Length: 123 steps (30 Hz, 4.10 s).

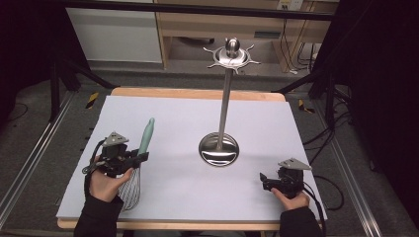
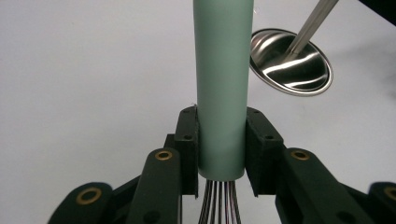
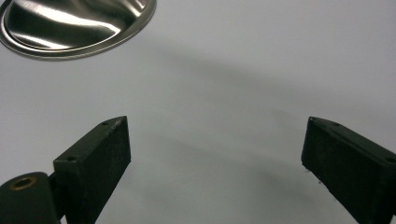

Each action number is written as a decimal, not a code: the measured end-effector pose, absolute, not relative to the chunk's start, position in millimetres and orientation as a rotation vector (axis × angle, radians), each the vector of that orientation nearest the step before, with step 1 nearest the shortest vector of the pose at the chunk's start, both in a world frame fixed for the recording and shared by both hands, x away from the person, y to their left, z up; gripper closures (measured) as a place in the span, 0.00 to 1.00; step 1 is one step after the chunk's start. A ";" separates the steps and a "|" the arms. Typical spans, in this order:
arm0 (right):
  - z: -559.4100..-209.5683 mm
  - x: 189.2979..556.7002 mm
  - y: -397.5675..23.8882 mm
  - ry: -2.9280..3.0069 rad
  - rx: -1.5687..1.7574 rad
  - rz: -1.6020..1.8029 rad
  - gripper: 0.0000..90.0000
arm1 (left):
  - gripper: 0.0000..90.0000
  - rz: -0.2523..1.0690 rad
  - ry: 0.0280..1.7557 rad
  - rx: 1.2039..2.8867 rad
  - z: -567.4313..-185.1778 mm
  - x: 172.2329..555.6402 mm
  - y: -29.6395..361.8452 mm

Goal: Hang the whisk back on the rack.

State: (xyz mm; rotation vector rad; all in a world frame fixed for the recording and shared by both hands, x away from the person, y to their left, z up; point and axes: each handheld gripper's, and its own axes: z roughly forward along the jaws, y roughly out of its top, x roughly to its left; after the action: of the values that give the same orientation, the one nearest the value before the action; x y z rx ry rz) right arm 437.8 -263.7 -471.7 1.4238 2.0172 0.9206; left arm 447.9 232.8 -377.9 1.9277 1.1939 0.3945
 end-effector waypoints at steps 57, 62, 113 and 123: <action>-473.6 439.2 -263.4 2.007 1.424 0.920 0.09 | 0.77 0.578 0.928 1.640 -314.7 434.1 215.1; -473.7 439.2 -263.4 2.006 1.425 0.917 0.09 | 0.77 0.579 0.906 1.642 -304.0 437.0 206.2; -472.2 439.1 -263.7 1.999 1.433 0.937 0.09 | 0.77 0.578 0.781 1.698 -244.6 464.5 118.5; -472.2 439.1 -264.0 1.997 1.433 0.942 0.10 | 0.76 0.574 0.776 1.717 -244.8 467.6 104.7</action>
State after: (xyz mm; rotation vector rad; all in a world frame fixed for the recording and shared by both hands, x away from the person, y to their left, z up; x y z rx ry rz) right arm 439.1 -264.0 -472.2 1.4330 1.9970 0.9416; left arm 467.6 104.7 -244.8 1.7169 0.7760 0.5739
